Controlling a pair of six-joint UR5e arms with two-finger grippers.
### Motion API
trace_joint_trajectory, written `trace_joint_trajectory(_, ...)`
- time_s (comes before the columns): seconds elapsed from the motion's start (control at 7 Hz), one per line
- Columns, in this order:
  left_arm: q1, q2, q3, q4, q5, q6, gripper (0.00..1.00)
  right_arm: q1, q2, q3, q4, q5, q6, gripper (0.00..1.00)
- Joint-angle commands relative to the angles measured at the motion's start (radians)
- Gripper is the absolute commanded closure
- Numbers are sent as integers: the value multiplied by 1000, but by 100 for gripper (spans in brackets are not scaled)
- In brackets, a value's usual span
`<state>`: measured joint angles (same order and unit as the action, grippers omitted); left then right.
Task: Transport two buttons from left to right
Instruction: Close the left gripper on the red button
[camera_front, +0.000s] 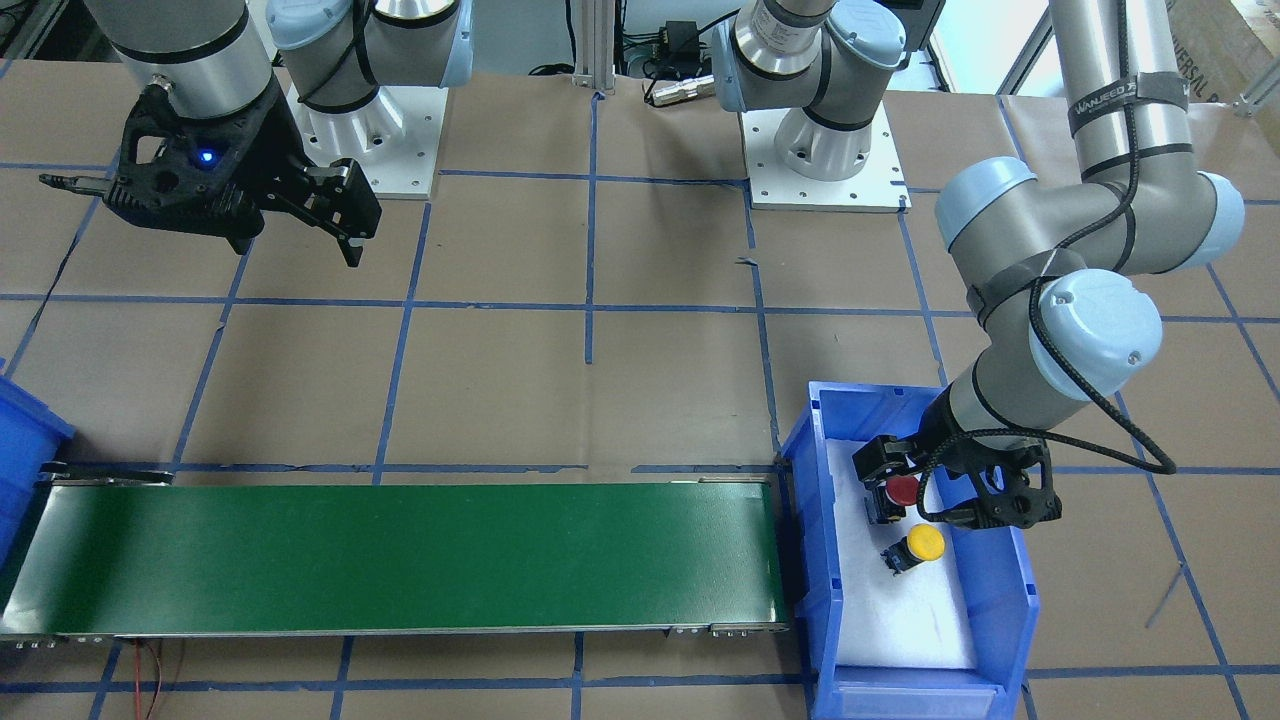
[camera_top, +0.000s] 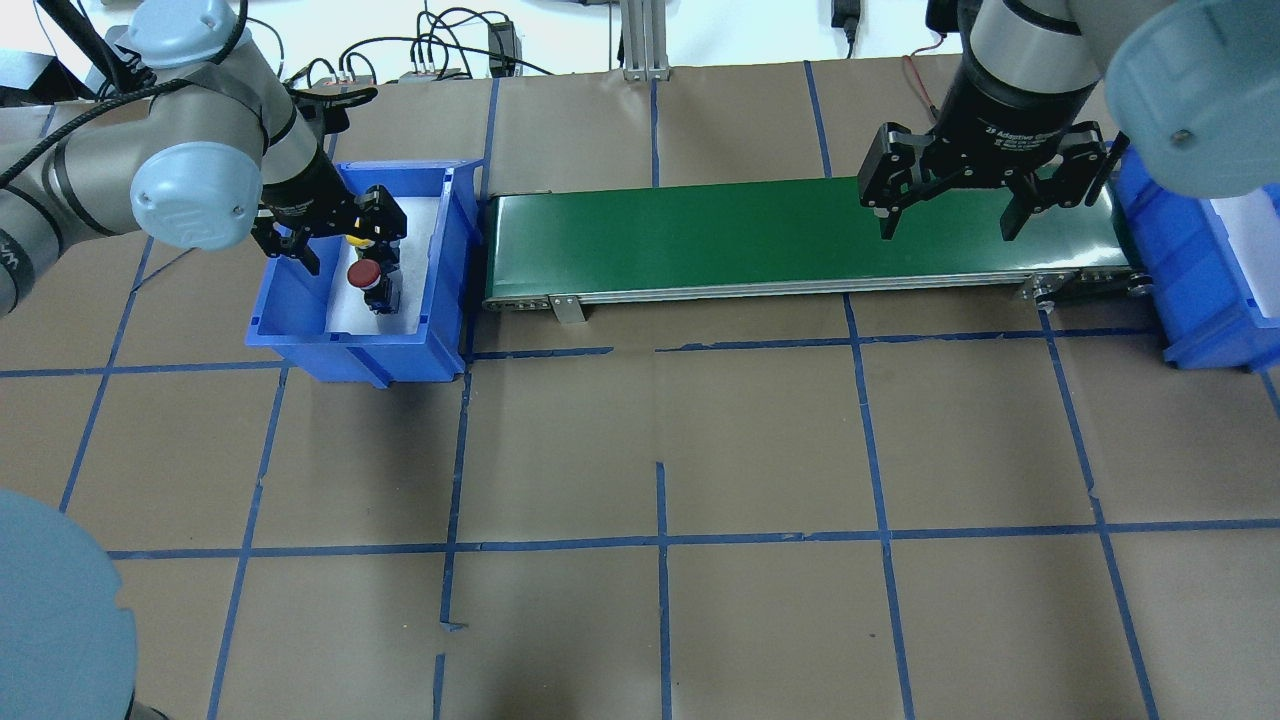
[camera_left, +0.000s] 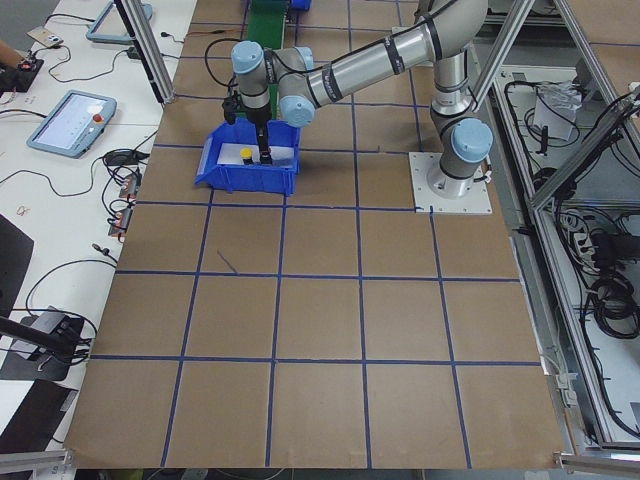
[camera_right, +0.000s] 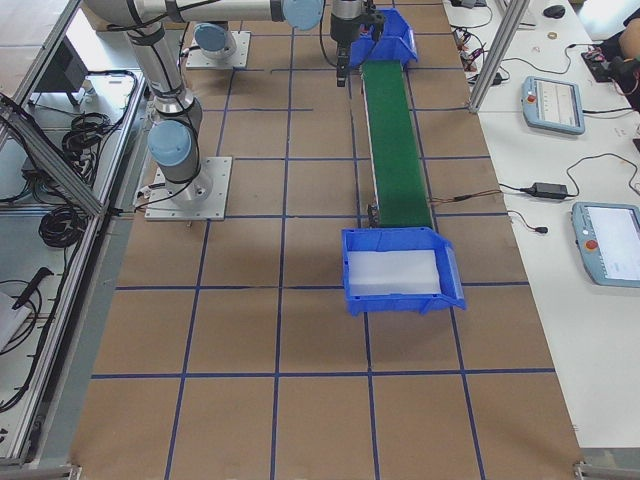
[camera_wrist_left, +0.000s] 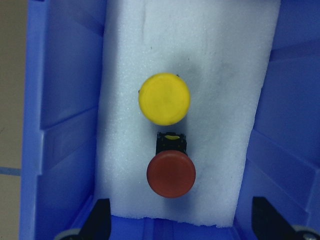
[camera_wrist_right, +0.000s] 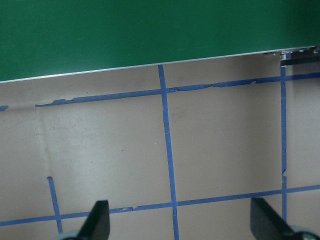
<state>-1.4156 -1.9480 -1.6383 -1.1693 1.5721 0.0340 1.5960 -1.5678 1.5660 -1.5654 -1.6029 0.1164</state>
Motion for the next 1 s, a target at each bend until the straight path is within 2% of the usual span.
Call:
trace_joint_trajectory(0.0, 6, -38, -6, 26, -1, 0, 2, 1, -1, 0, -2, 0, 0, 0)
trace_joint_trajectory(0.14, 7, -42, -5, 26, -1, -3, 2, 1, -1, 0, -1, 0, 0, 0)
trace_joint_trajectory(0.29, 7, -51, -6, 26, -3, -3, 13, 2, -1, 0, -2, 0, 0, 0)
trace_joint_trajectory(0.43, 7, -60, -6, 23, 0, -3, 15, 1, -1, 2, 1, 0, 0, 0)
trace_joint_trajectory(0.57, 7, -57, -5, 16, 2, -3, 25, -1, -1, 2, -1, 0, 0, 0)
trace_joint_trajectory(0.71, 7, -57, -3, 17, 2, -15, 58, -1, -1, 2, 2, -2, 0, 0)
trace_joint_trajectory(0.86, 7, -57, -5, 17, 0, -17, 75, -4, 0, 3, 1, -2, 0, 0)
